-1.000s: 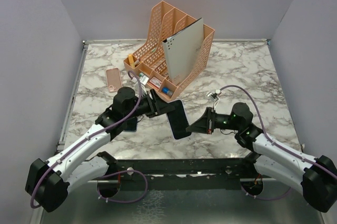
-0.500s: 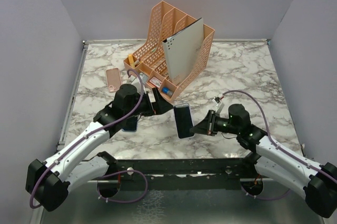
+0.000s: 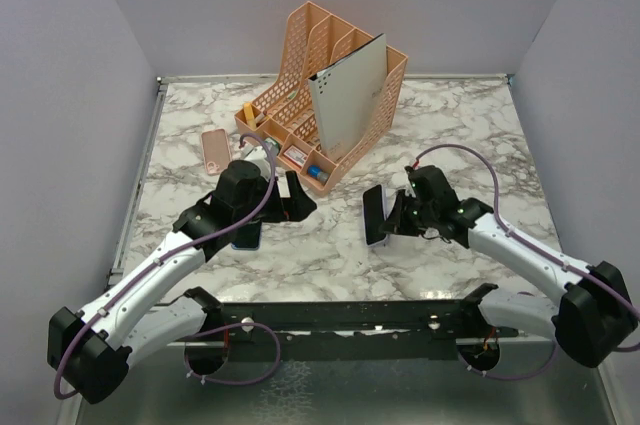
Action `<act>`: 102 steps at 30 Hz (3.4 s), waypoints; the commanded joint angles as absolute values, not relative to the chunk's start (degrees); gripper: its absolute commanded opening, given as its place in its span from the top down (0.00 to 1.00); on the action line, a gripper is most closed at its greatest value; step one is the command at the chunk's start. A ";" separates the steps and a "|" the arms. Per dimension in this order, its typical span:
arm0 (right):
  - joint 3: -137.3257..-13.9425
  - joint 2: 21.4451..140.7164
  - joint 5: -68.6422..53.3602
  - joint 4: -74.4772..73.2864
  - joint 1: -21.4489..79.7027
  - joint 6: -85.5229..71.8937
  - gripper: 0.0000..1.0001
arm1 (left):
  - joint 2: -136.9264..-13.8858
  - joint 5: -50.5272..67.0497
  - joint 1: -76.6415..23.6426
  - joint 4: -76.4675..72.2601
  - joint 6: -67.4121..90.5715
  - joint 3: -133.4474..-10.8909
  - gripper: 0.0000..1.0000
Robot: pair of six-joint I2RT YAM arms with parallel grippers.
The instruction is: Put the phone into the phone case
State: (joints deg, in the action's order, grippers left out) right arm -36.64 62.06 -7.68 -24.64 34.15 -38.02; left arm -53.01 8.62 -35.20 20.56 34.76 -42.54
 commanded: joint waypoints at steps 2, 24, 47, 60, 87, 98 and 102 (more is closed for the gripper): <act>-42.75 70.99 -7.26 -26.43 28.33 -27.54 1.00 | -51.76 2.19 -34.98 24.37 35.04 -41.04 0.01; -48.22 77.28 -8.36 -29.53 22.69 -23.55 0.47 | -64.49 -7.09 -29.03 29.64 39.50 -41.07 0.01; -41.97 57.39 -22.70 -23.27 22.76 -25.12 0.00 | -94.07 -10.42 -1.50 30.50 29.81 -72.35 0.27; -39.92 53.37 -21.10 -24.06 22.79 -25.69 0.00 | -110.84 -6.76 7.37 28.26 31.40 -77.16 0.58; -39.59 49.97 -18.33 -26.96 22.81 -25.51 0.00 | -105.96 -0.19 8.53 26.33 29.94 -75.86 1.00; -41.44 46.24 -10.79 -29.68 22.76 -26.91 0.00 | -94.35 5.34 7.68 23.88 30.24 -69.88 1.00; -41.80 45.17 -14.53 -27.45 22.76 -25.88 0.00 | -88.34 8.95 4.68 21.38 28.89 -64.30 1.00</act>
State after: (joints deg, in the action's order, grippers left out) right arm -40.23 46.68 -14.33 -27.97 22.85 -26.09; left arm -94.43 3.51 7.75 24.47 29.91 -68.93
